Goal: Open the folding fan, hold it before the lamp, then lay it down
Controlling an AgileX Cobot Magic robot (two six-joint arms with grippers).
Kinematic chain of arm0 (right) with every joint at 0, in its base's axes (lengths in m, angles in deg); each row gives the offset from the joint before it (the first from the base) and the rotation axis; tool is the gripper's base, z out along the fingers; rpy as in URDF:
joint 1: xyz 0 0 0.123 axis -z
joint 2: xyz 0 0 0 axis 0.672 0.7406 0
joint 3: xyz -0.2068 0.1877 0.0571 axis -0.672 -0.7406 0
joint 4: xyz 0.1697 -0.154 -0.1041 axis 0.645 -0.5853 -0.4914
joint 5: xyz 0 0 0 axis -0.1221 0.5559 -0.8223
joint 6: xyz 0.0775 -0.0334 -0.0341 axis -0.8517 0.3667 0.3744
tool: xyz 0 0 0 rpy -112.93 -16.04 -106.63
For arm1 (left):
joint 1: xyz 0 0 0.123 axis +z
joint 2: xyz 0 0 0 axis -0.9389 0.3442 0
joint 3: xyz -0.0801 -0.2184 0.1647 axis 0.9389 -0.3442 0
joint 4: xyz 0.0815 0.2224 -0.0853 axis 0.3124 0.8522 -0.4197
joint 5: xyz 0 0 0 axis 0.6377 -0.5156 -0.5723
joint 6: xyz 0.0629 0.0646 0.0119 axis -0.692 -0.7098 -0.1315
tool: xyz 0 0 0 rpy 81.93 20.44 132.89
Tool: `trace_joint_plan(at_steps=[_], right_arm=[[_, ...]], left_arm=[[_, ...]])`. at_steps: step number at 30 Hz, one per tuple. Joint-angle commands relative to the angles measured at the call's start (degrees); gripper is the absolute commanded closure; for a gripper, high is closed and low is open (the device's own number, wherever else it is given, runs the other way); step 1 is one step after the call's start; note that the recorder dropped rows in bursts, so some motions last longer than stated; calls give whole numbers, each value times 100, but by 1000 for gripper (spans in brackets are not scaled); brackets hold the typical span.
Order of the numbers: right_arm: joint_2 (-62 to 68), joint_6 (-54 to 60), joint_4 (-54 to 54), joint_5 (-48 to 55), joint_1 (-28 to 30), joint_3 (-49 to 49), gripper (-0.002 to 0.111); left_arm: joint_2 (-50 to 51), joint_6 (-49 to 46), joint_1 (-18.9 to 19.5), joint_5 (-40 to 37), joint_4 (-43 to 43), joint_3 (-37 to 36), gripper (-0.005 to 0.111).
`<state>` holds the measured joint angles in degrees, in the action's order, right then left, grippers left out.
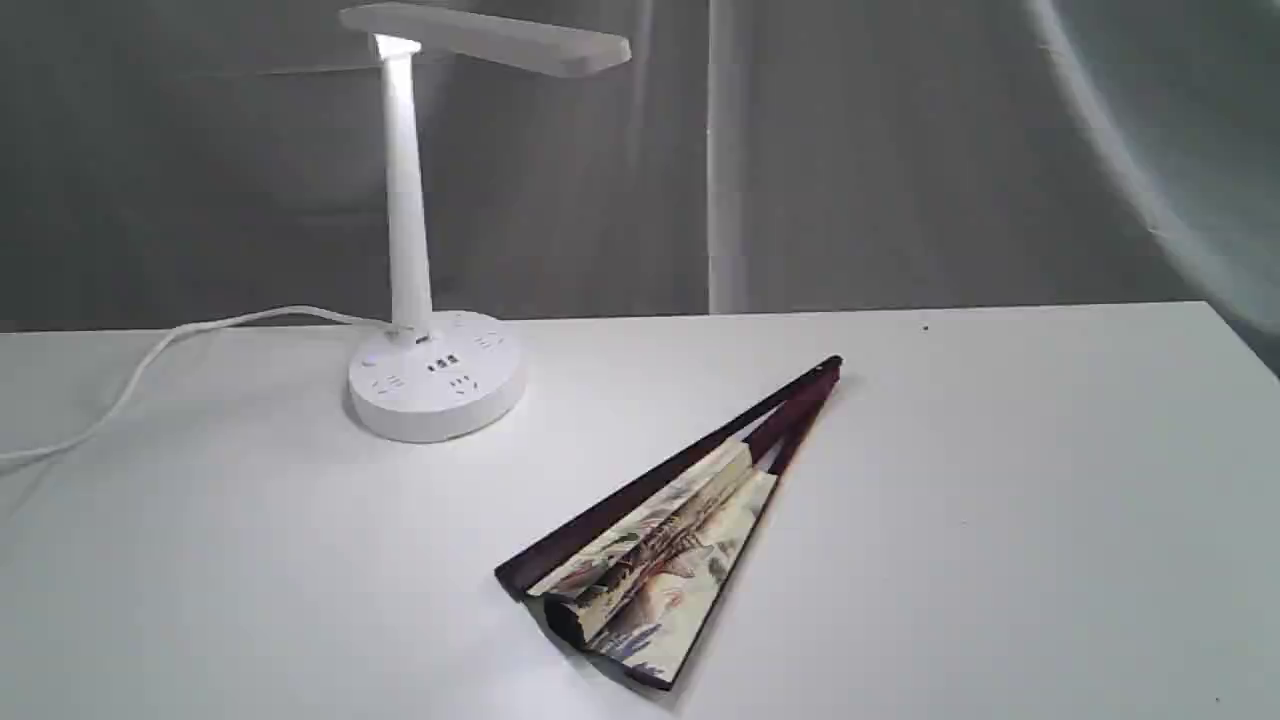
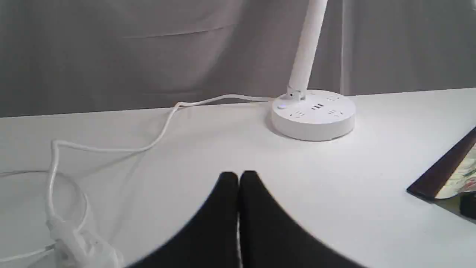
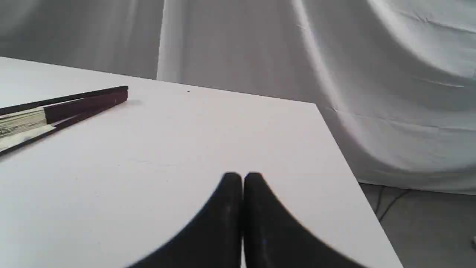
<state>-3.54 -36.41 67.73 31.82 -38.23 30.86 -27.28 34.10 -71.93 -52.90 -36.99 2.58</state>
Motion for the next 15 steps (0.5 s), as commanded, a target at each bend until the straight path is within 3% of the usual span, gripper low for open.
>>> trace_joint_plan(at_steps=[1, 8, 15], right_arm=[[-23, 5, -30, -26, 6, -19, 108], [-23, 5, 13, -192, 6, -19, 108], [-23, -32, 1927, -1409, 6, -19, 108]], left_arm=[[-23, -31, 14, 101, -33, -28, 107], [-23, 0, 14, 112, -66, -28, 107], [-23, 0, 14, 349, -860, -28, 107]])
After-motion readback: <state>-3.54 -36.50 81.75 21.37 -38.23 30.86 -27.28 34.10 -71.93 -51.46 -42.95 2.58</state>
